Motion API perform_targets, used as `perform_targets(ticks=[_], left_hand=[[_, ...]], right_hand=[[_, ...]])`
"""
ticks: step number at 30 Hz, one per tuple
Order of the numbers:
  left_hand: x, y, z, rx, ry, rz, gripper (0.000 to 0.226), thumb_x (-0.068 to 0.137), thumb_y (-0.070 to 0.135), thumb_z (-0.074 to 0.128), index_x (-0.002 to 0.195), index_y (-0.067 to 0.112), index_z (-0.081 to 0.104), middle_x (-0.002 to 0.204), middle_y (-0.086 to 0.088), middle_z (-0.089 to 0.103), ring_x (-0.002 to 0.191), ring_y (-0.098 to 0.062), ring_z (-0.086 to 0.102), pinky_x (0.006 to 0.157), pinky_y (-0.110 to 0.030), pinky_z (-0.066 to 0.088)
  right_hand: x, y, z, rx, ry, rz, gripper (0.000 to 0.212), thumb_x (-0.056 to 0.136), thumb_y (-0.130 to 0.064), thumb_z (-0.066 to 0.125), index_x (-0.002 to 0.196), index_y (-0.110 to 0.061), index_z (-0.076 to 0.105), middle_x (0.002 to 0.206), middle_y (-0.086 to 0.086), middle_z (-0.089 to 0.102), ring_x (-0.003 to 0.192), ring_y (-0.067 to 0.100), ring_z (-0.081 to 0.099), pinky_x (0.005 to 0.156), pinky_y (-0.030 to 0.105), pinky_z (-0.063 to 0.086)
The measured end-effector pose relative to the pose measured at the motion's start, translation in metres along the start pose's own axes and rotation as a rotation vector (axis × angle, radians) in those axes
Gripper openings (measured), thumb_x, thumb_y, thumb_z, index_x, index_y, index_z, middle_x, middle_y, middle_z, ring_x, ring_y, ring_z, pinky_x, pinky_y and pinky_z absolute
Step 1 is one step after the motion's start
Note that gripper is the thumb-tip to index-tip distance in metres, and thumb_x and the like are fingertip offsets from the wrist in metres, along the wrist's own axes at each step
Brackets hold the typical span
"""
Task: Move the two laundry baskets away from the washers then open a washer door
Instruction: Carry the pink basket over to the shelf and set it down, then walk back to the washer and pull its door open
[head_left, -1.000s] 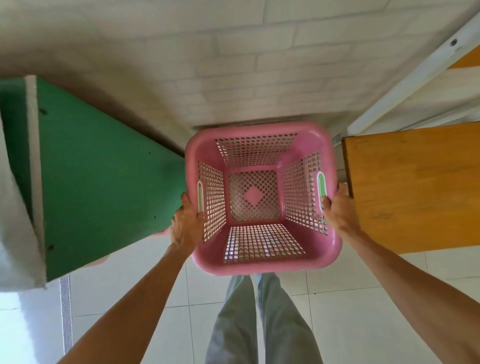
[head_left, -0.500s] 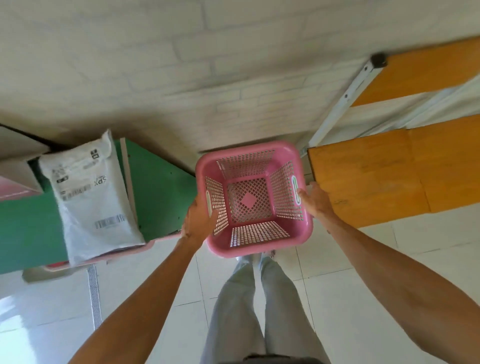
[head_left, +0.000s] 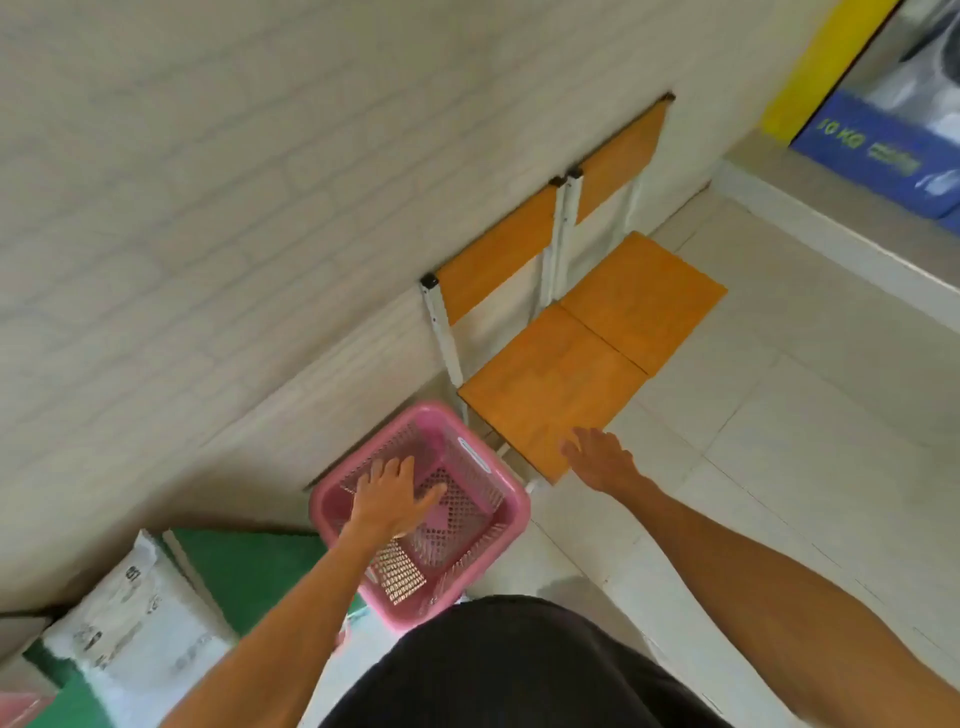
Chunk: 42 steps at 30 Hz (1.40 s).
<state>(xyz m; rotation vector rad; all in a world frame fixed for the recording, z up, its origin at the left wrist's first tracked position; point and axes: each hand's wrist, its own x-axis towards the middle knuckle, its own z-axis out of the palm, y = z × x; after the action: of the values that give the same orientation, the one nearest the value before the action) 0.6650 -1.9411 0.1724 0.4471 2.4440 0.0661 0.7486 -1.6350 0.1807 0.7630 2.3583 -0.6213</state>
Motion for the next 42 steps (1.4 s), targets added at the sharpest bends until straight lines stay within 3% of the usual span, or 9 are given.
perform_targets(ticks=[5,12,21,30,42], left_hand=[[0.041,0.1,-0.057,0.118,0.081,0.197,0.082,0.091,0.073,0.037,0.144,0.011,0.044,0.148,-0.013,0.048,0.137,-0.033,0.043,0.11,-0.048,0.037],[0.079,0.305,-0.088,0.331,0.132,0.401,0.082,0.093,0.072,0.032,0.149,0.013,0.036,0.151,-0.01,0.043,0.14,-0.03,0.037,0.11,-0.046,0.035],[0.101,0.602,-0.093,0.309,0.215,0.72,0.084,0.093,0.073,0.033,0.152,0.013,0.033,0.155,-0.011,0.04,0.144,-0.031,0.033,0.113,-0.046,0.034],[0.168,0.792,-0.13,0.397,0.246,0.846,0.088,0.092,0.073,0.035,0.153,0.01,0.029,0.153,-0.014,0.041,0.142,-0.033,0.035,0.11,-0.05,0.036],[0.364,1.012,-0.248,0.448,0.223,0.902,0.085,0.092,0.067,0.043,0.154,0.011,0.028,0.156,-0.013,0.036,0.144,-0.032,0.032,0.114,-0.05,0.031]], right_hand=[[-0.014,0.104,-0.065,0.051,0.118,0.143,0.067,0.104,-0.058,0.023,0.158,-0.019,0.029,0.162,0.009,0.031,0.149,0.032,0.028,0.118,0.052,0.027],[-0.042,0.278,-0.156,0.152,0.243,0.307,0.067,0.103,-0.059,0.025,0.158,-0.019,0.031,0.162,0.01,0.032,0.149,0.033,0.028,0.118,0.054,0.027],[-0.066,0.5,-0.274,0.137,0.376,0.489,0.068,0.103,-0.059,0.026,0.155,-0.016,0.034,0.154,0.015,0.043,0.143,0.037,0.038,0.114,0.055,0.032],[-0.002,0.611,-0.378,0.195,0.414,0.52,0.067,0.103,-0.057,0.027,0.155,-0.015,0.033,0.154,0.017,0.043,0.141,0.039,0.041,0.114,0.054,0.033],[0.191,0.71,-0.592,0.403,0.494,0.504,0.066,0.104,-0.052,0.036,0.155,-0.011,0.032,0.147,0.022,0.049,0.139,0.038,0.044,0.113,0.052,0.037]])
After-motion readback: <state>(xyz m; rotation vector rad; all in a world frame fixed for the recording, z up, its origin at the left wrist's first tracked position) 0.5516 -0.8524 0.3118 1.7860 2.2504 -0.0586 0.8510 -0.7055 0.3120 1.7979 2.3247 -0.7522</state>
